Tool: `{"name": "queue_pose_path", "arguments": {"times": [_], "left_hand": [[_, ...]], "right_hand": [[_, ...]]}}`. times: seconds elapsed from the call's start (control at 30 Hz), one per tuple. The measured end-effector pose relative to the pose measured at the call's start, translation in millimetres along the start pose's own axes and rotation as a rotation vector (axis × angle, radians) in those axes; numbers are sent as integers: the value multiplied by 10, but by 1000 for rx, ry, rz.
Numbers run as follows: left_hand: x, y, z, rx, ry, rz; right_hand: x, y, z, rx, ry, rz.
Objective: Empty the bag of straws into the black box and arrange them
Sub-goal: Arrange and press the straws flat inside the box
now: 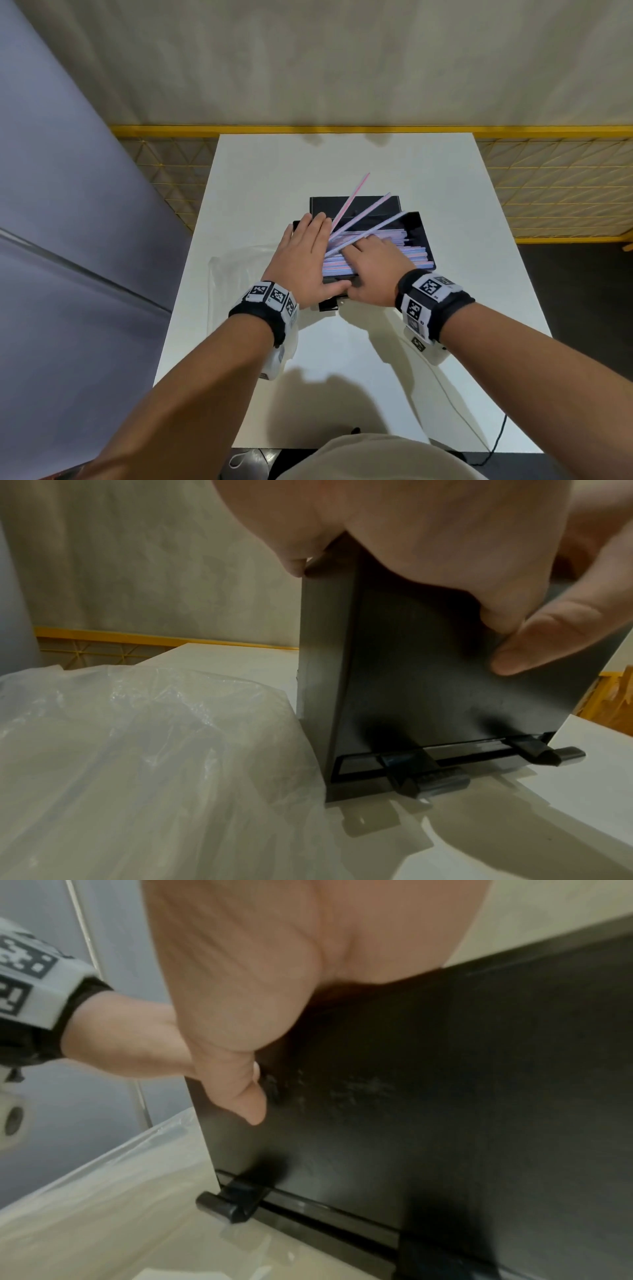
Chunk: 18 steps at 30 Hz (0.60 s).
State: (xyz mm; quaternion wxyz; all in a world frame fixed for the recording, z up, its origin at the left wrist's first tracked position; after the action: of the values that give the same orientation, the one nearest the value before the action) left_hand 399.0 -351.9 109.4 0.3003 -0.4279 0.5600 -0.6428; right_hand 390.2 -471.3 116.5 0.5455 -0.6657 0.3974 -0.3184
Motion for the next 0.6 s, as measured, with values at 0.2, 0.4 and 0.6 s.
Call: {"name": "queue_pose_path", "arguments": {"times": [0.2,0.4,0.6], "left_hand": [[7,-17,-20,-56,-16,-55],[19,-101,-28,-86,2,40],[-102,-200,-30,-43,-149,-143]], "right_hand": [[28,32,34,-106,35,39],[128,-206,-201,68,48,40],[154,-463,-246,334,-35,67]]}}
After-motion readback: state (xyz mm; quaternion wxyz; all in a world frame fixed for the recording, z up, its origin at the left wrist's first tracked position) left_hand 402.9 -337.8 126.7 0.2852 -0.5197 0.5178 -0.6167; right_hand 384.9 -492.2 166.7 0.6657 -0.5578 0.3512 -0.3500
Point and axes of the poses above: each hand's wrist, its own z-axis towards the middle knuckle, its own y-axis out of the palm, x = y × z, the point moved 8 cm from there along z, towards the middle knuckle, and after that the axes turned 4 degrees about -z, right-handed, at the moved point
